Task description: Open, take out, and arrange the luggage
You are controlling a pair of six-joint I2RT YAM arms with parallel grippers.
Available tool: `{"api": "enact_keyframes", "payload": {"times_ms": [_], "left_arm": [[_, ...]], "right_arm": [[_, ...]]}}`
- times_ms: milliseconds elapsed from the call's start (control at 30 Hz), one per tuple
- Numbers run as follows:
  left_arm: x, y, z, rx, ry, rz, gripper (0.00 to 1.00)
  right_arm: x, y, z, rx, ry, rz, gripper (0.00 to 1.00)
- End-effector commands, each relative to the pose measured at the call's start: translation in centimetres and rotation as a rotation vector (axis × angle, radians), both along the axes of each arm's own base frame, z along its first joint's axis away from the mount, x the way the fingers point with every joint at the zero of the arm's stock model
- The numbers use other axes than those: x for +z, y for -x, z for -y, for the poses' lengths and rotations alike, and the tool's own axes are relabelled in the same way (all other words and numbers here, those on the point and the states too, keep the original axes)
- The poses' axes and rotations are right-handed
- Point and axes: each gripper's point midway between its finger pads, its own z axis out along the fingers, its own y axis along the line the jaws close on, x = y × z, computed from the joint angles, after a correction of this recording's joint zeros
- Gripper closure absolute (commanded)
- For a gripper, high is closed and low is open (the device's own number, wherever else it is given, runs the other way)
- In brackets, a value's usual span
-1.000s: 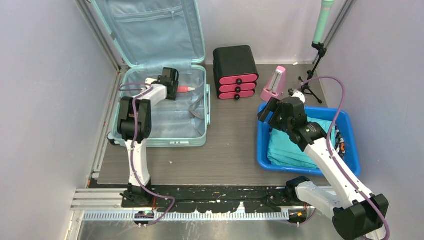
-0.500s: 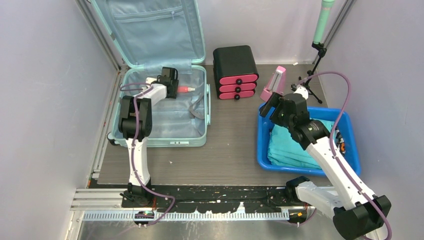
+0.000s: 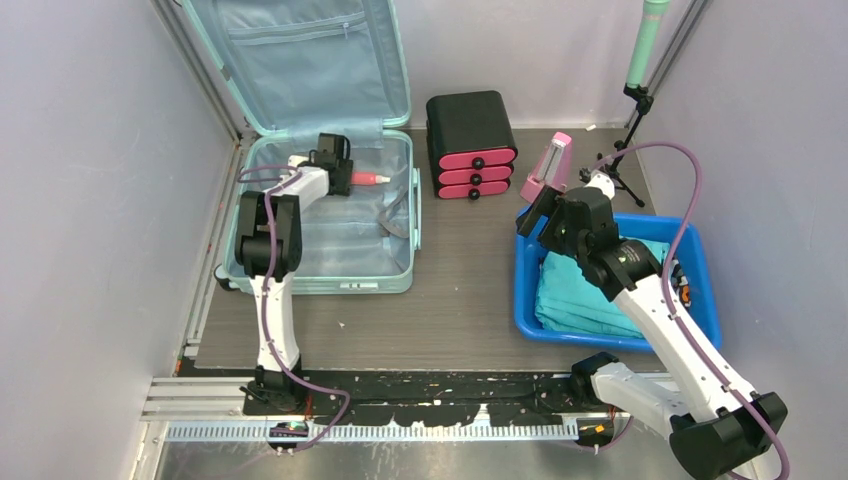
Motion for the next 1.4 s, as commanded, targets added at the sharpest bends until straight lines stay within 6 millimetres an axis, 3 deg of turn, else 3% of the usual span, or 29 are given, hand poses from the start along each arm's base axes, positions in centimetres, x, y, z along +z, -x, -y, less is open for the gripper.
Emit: {"api": "enact_keyframes", "payload": {"times_ms": [0,133,267,467,700,833,1167,1367], "left_arm": [[-2.0,0.1,-0.9,0.003,0.015,-0.045,0.57],[-0.7,-0.2,-0.9,-0.019,0.014,-0.005,0.68],[2.2,-0.5,-0.7,-0.062,-0.001,0.053,0.77],[8.8,-0.5,-0.2,-0.165,-0.031,0.208,0.82],[13.3,2.1,0.6,-0.285,-0.075,0.279,0.83],[14.6,4.6,1.9,-0.42,-0.092,0.303,0.83],[19.2,13.4,8.4,-0.877,0.01,0.445,0.81],[21.4,19.4,10.6,-1.048,-0.03,0.528,0.82]], "right_arm": [[2.6,0.0,-0.1,-0.021,-0.029,0.062,0.15],[2.4,0.3,0.0,-0.023,-0.021,0.051,0.15],[3.1,0.3,0.0,-0.016,-0.011,0.065,0.15],[3.4,0.7,-0.7,0.069,0.01,0.064,0.15],[3.6,1.0,-2.4,0.136,-0.054,0.055,0.16],[3.9,1.2,-3.4,0.18,-0.087,0.068,0.16],[4.6,2.0,-8.0,0.324,-0.31,0.136,0.2],[5.8,2.1,-12.3,0.409,-0.42,0.18,0.21]]}}
